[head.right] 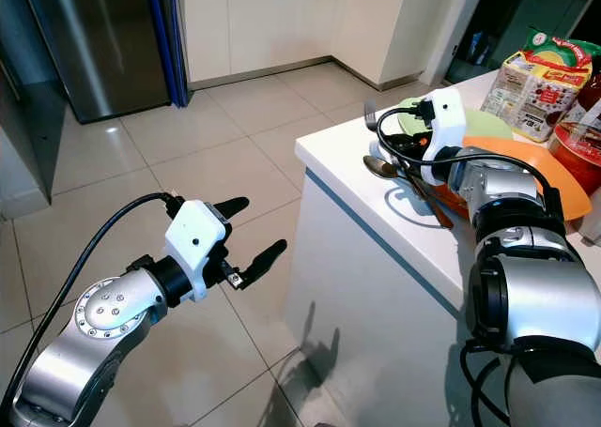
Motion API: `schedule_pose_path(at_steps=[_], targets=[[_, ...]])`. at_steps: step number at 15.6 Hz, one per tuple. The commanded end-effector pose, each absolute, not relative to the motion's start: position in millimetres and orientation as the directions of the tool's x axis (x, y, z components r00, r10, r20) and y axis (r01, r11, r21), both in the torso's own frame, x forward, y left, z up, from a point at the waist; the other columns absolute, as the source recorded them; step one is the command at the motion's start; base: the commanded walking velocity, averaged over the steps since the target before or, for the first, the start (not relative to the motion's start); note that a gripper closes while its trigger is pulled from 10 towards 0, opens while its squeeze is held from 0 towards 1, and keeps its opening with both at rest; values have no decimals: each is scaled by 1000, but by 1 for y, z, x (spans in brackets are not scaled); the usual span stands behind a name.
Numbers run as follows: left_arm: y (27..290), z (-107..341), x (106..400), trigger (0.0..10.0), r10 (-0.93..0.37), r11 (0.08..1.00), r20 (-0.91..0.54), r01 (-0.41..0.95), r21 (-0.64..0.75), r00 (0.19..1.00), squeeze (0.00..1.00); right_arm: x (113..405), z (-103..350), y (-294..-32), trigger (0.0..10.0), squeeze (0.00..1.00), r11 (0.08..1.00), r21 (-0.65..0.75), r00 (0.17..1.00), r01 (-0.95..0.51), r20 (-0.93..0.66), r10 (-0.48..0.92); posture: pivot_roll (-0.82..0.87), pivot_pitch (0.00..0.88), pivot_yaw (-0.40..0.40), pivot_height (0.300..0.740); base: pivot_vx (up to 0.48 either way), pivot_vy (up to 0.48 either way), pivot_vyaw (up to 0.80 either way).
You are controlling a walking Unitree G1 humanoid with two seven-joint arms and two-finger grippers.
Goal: Setting the table
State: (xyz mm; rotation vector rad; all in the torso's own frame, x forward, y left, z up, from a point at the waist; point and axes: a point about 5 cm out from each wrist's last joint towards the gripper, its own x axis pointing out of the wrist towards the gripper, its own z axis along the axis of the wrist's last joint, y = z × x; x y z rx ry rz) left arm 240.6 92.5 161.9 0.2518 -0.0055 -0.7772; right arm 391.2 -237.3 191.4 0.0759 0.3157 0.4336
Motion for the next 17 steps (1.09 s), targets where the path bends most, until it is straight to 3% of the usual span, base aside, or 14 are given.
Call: schedule_pose_path(at_steps=[1, 4, 6, 8, 11, 12, 15, 16, 17], targets=[[90, 164, 242, 10000, -709, 671, -80, 705, 229, 700, 0, 390, 194, -246, 0, 0, 919, 146, 885, -365, -251, 391, -38, 0, -86, 740, 0, 0, 0], [95, 172, 251, 10000, -644, 738, -15, 626, 251, 765, 0, 392, 213, -246, 0, 0, 880, 271, 894, -391, -117, 433, -33, 0, -87, 740, 0, 0, 0], [110, 179, 267, 10000, -475, 859, 40, 453, 240, 879, 0, 390, 227, -244, 0, 0, 811, 367, 869, -455, -18, 495, -14, 0, -112, 740, 0, 0, 0], [118, 179, 271, 10000, -407, 888, 48, 383, 253, 912, 0, 376, 231, -235, 0, 0, 732, 463, 844, -500, 71, 532, -10, 0, -100, 740, 0, 0, 0], [119, 177, 270, 10000, -404, 890, 45, 381, 251, 914, 0, 349, 232, -220, 0, 0, 614, 578, 814, -538, 165, 557, -15, 0, -81, 740, 0, 0, 0], [119, 177, 271, 10000, -401, 892, 50, 378, 246, 915, 0, 339, 230, -218, 0, 0, 603, 579, 807, -548, 178, 563, -14, 0, -78, 740, 0, 0, 0], [117, 178, 271, 10000, -399, 891, 56, 372, 260, 915, 0, 315, 220, -202, 0, 0, 714, 455, 831, -533, 122, 543, 0, 0, -86, 740, 0, 0, 0], [118, 179, 272, 10000, -379, 899, 61, 352, 262, 923, 0, 308, 218, -195, 9176, 0, 777, 413, 876, -475, 136, 463, 7, 0, -91, 740, 0, 0, 0], [120, 179, 273, 10000, -362, 902, 62, 333, 274, 930, 0, 305, 217, -193, 10000, 0, 805, 394, 894, -444, 131, 428, 9, 0, -91, 740, 0, 0, 0]])
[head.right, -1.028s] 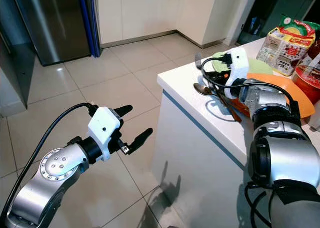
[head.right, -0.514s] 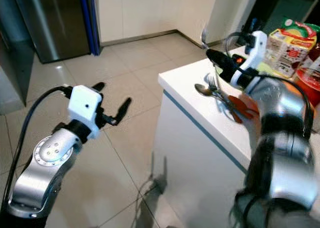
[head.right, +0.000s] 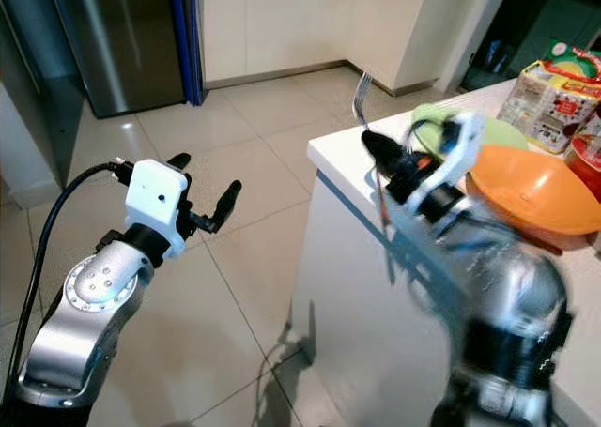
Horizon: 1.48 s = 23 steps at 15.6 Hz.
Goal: Setting the table
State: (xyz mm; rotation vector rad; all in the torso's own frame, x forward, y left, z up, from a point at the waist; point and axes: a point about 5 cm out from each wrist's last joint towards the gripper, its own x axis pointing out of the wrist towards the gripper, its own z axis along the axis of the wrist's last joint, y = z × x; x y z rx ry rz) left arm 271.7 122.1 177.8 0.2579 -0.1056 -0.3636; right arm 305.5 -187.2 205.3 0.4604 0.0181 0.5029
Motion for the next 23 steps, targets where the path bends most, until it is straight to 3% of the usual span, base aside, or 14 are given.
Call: schedule_pose_path(at_steps=[1, 3, 6, 14, 23], targets=[[123, 177, 274, 10000, -358, 896, 54, 326, 300, 932, 0, 302, 214, -189, 10000, 0, 835, 344, 902, -429, 115, 416, -2, 0, -74, 740, 0, 0, 0], [128, 175, 274, 10000, -348, 896, 46, 317, 310, 936, 0, 288, 211, -183, 10000, 0, 894, 265, 933, -360, 95, 348, -31, 0, -44, 740, 0, 0, 0], [126, 180, 276, 10000, -351, 893, 55, 316, 320, 935, 0, 275, 204, -179, 10000, 0, 920, 304, 969, -248, 92, 231, -3, 0, -52, 740, 0, 0, 0], [136, 177, 268, 10000, -341, 880, 25, 310, 361, 940, 0, 278, 181, -157, 10000, 0, 966, 143, 974, -217, -38, 224, 20, 0, -81, 740, -243, 0, 0], [126, 178, 272, 10000, -398, 861, 25, 364, 355, 917, 0, 271, 185, -162, 10000, 0, 979, 131, 987, -158, 11, 158, -12, 0, -38, 740, -275, 0, 0]])
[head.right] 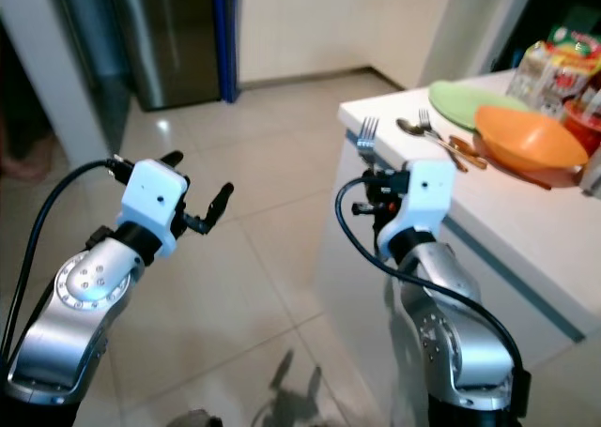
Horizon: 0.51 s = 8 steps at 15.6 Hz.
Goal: Setting the table
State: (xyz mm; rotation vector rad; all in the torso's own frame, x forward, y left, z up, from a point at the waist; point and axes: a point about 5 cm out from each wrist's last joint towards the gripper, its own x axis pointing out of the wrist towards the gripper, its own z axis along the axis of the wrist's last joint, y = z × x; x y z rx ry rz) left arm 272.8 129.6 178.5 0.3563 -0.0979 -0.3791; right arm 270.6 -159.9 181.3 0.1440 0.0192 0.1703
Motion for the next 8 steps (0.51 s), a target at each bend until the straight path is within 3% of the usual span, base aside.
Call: schedule_pose_path(at_steps=[1, 8], targets=[[127, 179, 272, 10000, -397, 861, 25, 363, 356, 918, 0, 272, 185, -162, 10000, 0, 980, 125, 988, -155, 15, 155, -12, 0, -38, 740, -247, 0, 0], [128, 180, 274, 10000, -377, 876, 36, 344, 339, 925, 0, 274, 184, -164, 10000, 0, 984, 112, 990, -142, 13, 141, -11, 0, -41, 740, -246, 0, 0]])
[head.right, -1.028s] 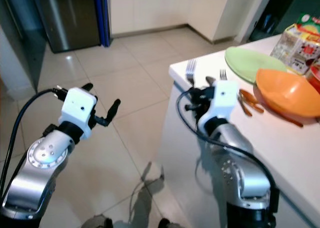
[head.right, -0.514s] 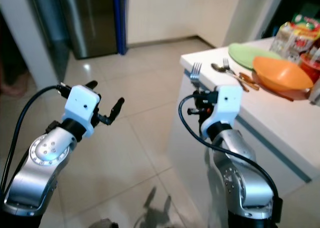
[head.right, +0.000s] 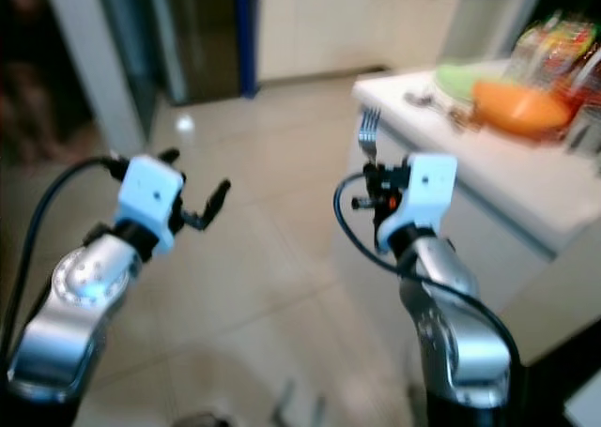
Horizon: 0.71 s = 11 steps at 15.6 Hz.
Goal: Setting the table
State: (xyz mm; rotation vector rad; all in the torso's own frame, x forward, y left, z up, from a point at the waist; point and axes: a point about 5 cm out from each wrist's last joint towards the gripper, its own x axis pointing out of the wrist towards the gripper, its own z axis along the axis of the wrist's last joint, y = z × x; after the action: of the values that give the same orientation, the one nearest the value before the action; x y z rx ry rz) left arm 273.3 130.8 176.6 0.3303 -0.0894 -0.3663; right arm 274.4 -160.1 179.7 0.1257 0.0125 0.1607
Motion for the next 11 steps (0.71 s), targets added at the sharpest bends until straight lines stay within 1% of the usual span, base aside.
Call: schedule_pose_path(at_steps=[1, 4, 6, 11], targets=[[128, 180, 274, 10000, -379, 875, 37, 345, 339, 925, 0, 274, 183, -164, 10000, 0, 982, 120, 989, -146, 14, 145, -12, 0, -44, 740, -244, 0, 0], [127, 179, 273, 10000, -384, 874, 37, 350, 337, 923, 0, 273, 183, -163, 10000, 0, 981, 128, 989, -147, 12, 146, -11, 0, -45, 740, -241, 0, 0], [127, 180, 273, 10000, -385, 874, 39, 351, 335, 922, 0, 272, 182, -163, 10000, 0, 981, 129, 989, -145, 8, 145, -9, 0, -46, 740, 0, 0, 0], [132, 181, 277, 10000, -308, 917, 73, 275, 288, 949, 0, 273, 180, -168, 10000, 0, 983, 137, 993, -118, -5, 120, -14, 0, -48, 740, 0, 0, -800]])
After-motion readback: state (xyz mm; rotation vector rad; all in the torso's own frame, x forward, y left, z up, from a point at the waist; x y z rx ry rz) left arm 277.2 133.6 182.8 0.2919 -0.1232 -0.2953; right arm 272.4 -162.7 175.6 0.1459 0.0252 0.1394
